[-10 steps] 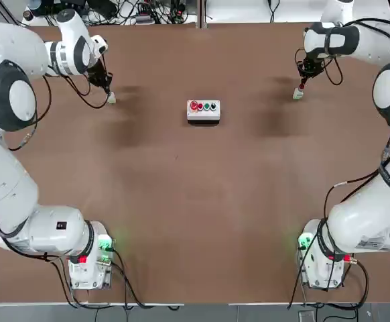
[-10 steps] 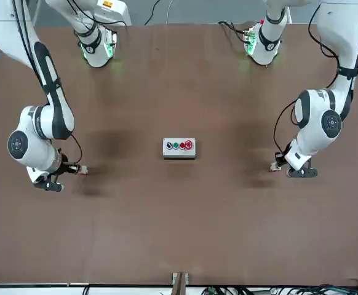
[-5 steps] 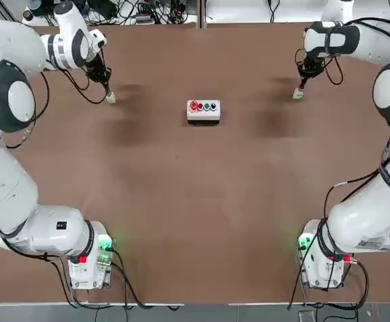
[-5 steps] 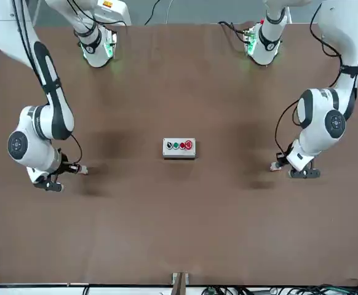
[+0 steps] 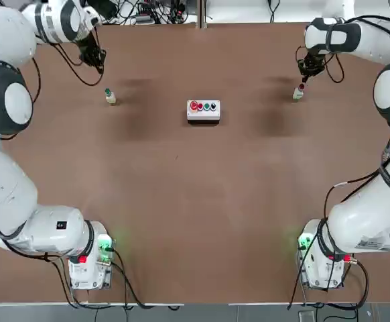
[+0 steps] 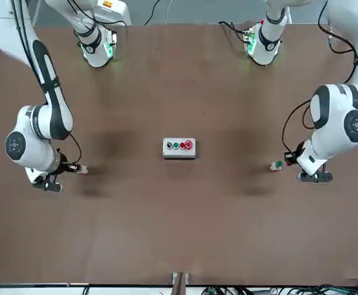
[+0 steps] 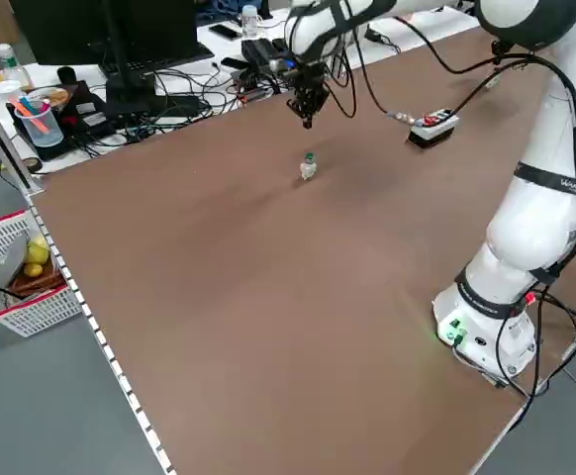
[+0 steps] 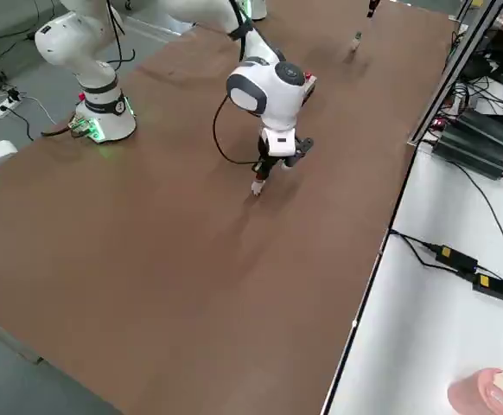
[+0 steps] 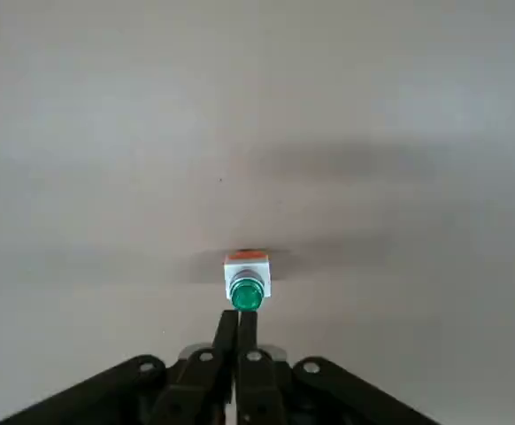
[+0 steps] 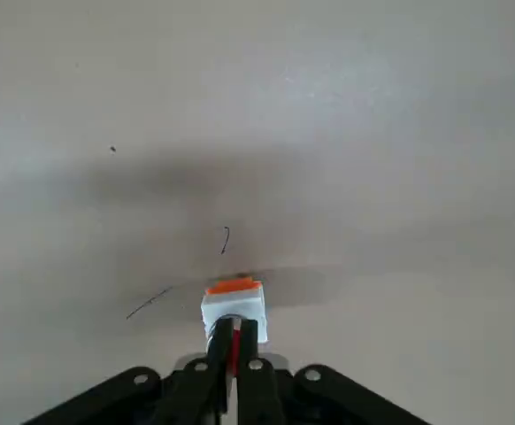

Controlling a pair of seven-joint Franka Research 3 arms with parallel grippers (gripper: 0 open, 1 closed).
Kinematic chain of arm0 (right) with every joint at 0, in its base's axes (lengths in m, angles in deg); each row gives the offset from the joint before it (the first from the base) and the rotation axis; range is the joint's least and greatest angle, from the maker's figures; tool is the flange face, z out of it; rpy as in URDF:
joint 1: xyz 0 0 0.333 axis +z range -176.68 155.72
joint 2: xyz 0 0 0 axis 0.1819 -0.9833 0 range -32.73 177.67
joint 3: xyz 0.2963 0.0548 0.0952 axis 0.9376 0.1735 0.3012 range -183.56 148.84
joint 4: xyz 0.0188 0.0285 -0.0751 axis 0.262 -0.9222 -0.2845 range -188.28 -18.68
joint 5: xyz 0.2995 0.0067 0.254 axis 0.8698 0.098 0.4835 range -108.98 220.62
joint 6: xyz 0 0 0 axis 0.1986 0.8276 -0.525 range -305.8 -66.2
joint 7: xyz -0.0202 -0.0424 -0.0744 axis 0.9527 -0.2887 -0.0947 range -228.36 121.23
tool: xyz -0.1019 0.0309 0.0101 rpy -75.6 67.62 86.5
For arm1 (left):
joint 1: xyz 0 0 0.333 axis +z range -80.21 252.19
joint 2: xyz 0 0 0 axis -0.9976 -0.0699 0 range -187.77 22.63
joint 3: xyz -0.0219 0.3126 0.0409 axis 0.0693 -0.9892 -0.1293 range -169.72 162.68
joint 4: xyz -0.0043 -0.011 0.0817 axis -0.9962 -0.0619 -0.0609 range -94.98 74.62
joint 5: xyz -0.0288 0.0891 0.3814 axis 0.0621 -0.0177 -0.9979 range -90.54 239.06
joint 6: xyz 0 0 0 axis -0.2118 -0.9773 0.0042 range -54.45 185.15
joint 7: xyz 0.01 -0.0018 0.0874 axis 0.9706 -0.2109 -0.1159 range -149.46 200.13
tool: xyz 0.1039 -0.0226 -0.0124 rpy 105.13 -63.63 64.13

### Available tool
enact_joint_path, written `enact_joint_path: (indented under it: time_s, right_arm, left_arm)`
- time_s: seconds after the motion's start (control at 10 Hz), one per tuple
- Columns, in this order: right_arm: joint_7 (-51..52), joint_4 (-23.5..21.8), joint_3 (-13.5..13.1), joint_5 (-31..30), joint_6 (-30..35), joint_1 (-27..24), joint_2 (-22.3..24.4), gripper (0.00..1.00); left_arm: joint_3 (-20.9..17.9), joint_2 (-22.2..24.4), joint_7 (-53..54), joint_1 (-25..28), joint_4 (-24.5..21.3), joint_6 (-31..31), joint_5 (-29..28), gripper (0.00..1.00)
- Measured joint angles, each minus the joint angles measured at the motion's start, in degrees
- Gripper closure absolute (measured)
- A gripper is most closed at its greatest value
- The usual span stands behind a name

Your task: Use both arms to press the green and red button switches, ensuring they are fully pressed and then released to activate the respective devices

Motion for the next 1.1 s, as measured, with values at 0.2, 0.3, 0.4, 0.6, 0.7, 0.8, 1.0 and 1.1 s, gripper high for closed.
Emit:
enact_joint_path:
  time_s: [0.2, 0.3, 0.4, 0.6, 0.7, 0.8, 1.0, 1.1]
  right_arm:
    - [0.0, 0.7, 0.0, 0.0, 1.3, 0.0, 0.8, 0.91]
    - [0.0, 0.7, 0.0, 0.1, 1.5, 0.0, 1.4, 0.91]
    - [-0.3, 0.8, 0.0, 0.1, 1.5, 0.0, 1.8, 0.87]
    - [-1.0, 0.7, 0.1, 0.1, 1.7, 0.1, 2.7, 0.68]
    - [-1.2, 0.7, 0.2, 0.1, 1.7, 0.1, 3.2, 0.54]
    - [-1.4, 0.7, 0.2, 0.1, 2.0, 0.2, 3.8, 0.38]
    - [-1.5, 0.7, 0.3, 0.1, 3.8, 0.4, 6.1, 0.09]
    - [-1.5, 0.8, 0.3, 0.1, 5.0, 0.4, 8.1, 0.0]
  left_arm:
    - [0.0, 2.3, 0.0, 0.0, 4.8, -6.1, 0.0, 0.74]
    - [0.0, 3.3, 0.0, 0.0, 8.0, -10.3, 0.0, 0.61]
    - [0.0, 3.9, 0.0, 0.1, 11.3, -14.3, 0.0, 0.45]
    - [-0.1, 4.3, 0.0, 0.1, 16.8, -19.4, 0.0, 0.16]
    - [-0.1, 4.5, 0.0, 0.1, 18.5, -20.3, 0.0, 0.03]
    - [-0.1, 5.0, 0.0, 0.1, 19.7, -21.1, 0.0, 0.0]
    - [-0.1, 6.1, 0.0, 0.1, 21.8, -24.8, 0.0, 0.0]
    - [-0.1, 6.6, 0.0, 0.1, 23.2, -27.4, 0.0, 0.0]
